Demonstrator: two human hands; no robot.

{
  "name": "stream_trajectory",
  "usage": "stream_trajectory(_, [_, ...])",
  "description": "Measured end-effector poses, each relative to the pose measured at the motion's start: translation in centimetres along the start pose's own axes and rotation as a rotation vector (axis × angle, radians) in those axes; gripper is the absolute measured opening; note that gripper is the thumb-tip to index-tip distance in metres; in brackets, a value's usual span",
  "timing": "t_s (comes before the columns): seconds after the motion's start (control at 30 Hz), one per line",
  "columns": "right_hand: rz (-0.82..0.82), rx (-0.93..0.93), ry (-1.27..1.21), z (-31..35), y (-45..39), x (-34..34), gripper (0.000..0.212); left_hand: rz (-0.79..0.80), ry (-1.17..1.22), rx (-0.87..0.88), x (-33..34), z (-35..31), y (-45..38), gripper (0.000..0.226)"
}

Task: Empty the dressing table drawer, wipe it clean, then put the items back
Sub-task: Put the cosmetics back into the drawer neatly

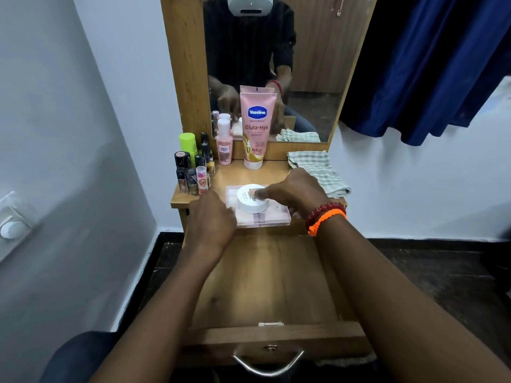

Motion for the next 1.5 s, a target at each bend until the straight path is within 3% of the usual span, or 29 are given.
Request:
stream_trajectory(0.2, [0.032, -0.052, -0.039, -2.1, 3.7, 1.5, 0.071, 0.114, 0.217, -0.088, -1.1, 4.0, 3.9, 0.025])
stream_trajectory(0.3, [0.052, -0.012, -0.006, -4.5, 4.0, 2.6, 0.062, 0.192, 0.178, -0.108, 0.0, 4.5, 5.5, 0.014])
stream_trajectory(0.47, [0.083, 0.104, -0.023, -8.6, 2.1, 4.8, 0.065, 0.292, 0.022, -0.087, 4.2, 4.7, 3.6, 0.02])
stream_trajectory(0.57, [0.054, 0.113, -0.054, -9.9, 1.5, 5.5, 0.072, 0.329, -0.079, -0.045, 6.7, 4.1, 2.6, 0.026])
stream_trajectory(0.7, [0.01, 0.116, -0.11, -10.8, 1.0, 5.4, 0.043, 0.342, -0.163, -0.01, 8.9, 3.5, 1.7, 0.017])
stream_trajectory(0.77, [-0.037, 0.112, -0.104, -11.1, 0.9, 5.4, 0.045, 0.358, -0.18, -0.013, 9.8, 3.4, 1.3, 0.013])
stream_trajectory(0.87, [-0.142, 0.092, -0.037, -11.5, 1.3, 5.6, 0.054, 0.367, -0.142, -0.02, 10.6, 3.0, 1.0, 0.011])
stream_trajectory(1.03, [-0.266, 0.039, 0.022, -12.0, 2.0, 5.2, 0.035, 0.38, -0.071, -0.011, 12.1, 1.6, 1.7, 0.008])
stream_trajectory(1.2, [-0.344, 0.015, -0.146, -13.3, 1.6, 4.3, 0.021, 0.408, -0.041, -0.014, 12.5, -0.4, 2.8, 0.013])
stream_trajectory(1.5, [-0.309, 0.011, -0.273, -13.4, 1.6, 3.1, 0.022, 0.452, -0.037, 0.014, 11.4, -1.2, 3.4, 0.014])
Point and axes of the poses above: each hand's wrist, its own y-axis away from the middle knuckle, its own x-axis out of the palm, z = x × y, the point moved 3 cm from there along -y, towards the middle knuckle, and after that the axes turned 7 degrees about -y, right-handed, at the moved point
